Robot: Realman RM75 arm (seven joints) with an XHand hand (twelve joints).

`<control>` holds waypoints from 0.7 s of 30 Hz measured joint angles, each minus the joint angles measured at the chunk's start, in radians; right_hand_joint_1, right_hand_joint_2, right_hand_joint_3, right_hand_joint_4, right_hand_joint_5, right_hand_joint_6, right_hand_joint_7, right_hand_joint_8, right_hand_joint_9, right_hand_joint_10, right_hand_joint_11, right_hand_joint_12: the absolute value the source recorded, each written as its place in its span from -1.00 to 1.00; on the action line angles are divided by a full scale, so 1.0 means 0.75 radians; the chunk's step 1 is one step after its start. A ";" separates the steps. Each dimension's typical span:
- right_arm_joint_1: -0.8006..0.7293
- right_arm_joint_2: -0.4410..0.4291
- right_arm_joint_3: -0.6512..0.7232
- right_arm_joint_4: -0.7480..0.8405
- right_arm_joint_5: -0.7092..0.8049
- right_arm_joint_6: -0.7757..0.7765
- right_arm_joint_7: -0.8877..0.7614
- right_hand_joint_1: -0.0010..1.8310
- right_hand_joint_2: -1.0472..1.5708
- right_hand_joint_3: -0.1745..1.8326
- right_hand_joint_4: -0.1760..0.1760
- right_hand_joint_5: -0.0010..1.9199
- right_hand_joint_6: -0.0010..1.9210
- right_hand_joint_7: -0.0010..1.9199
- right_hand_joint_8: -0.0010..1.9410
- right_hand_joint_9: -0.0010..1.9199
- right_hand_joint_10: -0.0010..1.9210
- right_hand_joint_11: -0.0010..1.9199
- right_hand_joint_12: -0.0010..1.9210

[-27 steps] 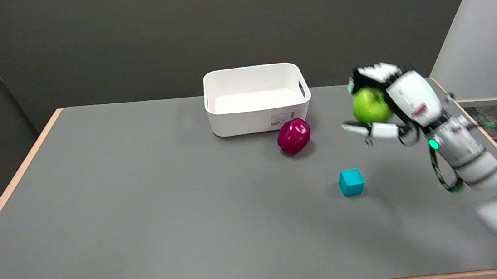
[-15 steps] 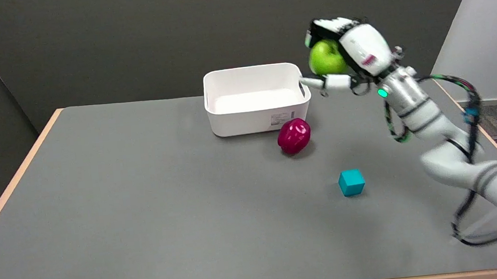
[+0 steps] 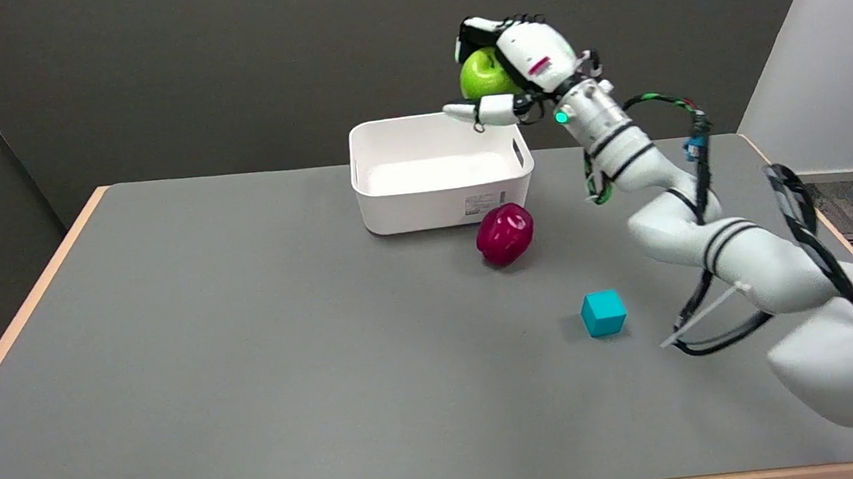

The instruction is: Place the green apple into the white box.

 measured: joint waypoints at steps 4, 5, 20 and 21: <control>0.081 -0.058 -0.039 -0.097 -0.004 -0.103 -0.002 0.28 0.68 -0.60 -0.61 -0.42 0.65 -0.11 0.33 -0.26 0.27 -0.40 0.72; 0.094 -0.068 -0.046 -0.116 -0.005 -0.126 -0.003 0.28 0.67 -0.57 -0.66 -0.42 0.65 -0.10 0.33 -0.27 0.28 -0.41 0.74; 0.245 -0.177 -0.110 -0.321 -0.006 -0.376 -0.001 0.27 0.73 -0.67 -0.67 -0.47 0.70 -0.15 0.40 -0.26 0.21 -0.40 0.71; 0.253 -0.182 -0.113 -0.330 -0.007 -0.386 -0.001 0.24 0.76 -0.67 -0.64 -0.52 0.78 -0.20 0.44 -0.35 0.15 -0.50 0.67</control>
